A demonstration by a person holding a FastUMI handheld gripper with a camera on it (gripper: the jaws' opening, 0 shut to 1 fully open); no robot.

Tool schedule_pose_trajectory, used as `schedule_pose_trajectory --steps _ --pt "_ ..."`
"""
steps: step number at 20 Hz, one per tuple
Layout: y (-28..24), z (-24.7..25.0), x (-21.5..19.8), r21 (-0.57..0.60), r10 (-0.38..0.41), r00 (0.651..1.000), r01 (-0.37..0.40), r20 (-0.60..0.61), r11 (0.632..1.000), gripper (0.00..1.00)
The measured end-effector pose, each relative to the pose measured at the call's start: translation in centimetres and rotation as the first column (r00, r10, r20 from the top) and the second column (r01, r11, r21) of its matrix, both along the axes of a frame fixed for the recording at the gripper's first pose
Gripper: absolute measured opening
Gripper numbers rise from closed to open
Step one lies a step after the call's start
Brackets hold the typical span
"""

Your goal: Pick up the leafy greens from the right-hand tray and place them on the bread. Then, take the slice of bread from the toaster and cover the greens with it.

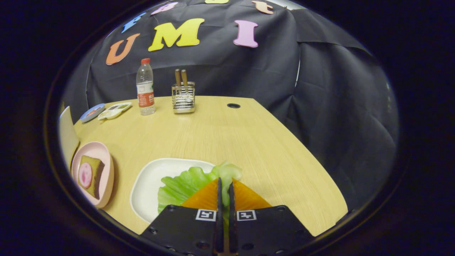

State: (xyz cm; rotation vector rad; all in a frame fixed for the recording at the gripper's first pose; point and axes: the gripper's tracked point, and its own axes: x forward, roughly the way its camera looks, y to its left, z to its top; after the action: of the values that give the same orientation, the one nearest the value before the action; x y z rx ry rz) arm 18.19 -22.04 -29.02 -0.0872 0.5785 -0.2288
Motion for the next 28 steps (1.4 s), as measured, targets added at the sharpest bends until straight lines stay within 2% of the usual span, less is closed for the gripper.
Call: schedule_pose_trajectory --steps 1,5,8,13,18,24,28 --pt "-0.2 1.0 0.1 0.002 -0.004 1.000 0.004 0.027 1.000 0.00" --pt "1.4 4.5 -0.8 0.016 0.011 0.996 -0.012 0.085 1.000 0.00" --pt "3.9 7.5 -1.8 0.022 0.048 0.989 -0.052 0.139 0.998 0.00" --pt "10.5 10.6 -3.6 -0.025 0.138 0.973 -0.136 0.184 0.990 0.00" --pt "18.4 10.9 -5.3 -0.033 0.249 0.950 -0.247 0.187 0.968 0.00" --pt "28.2 9.6 -7.1 0.033 0.390 0.905 -0.401 0.169 0.916 0.00" --pt "34.2 8.1 -7.3 0.138 0.501 0.846 -0.527 0.184 0.839 0.00"
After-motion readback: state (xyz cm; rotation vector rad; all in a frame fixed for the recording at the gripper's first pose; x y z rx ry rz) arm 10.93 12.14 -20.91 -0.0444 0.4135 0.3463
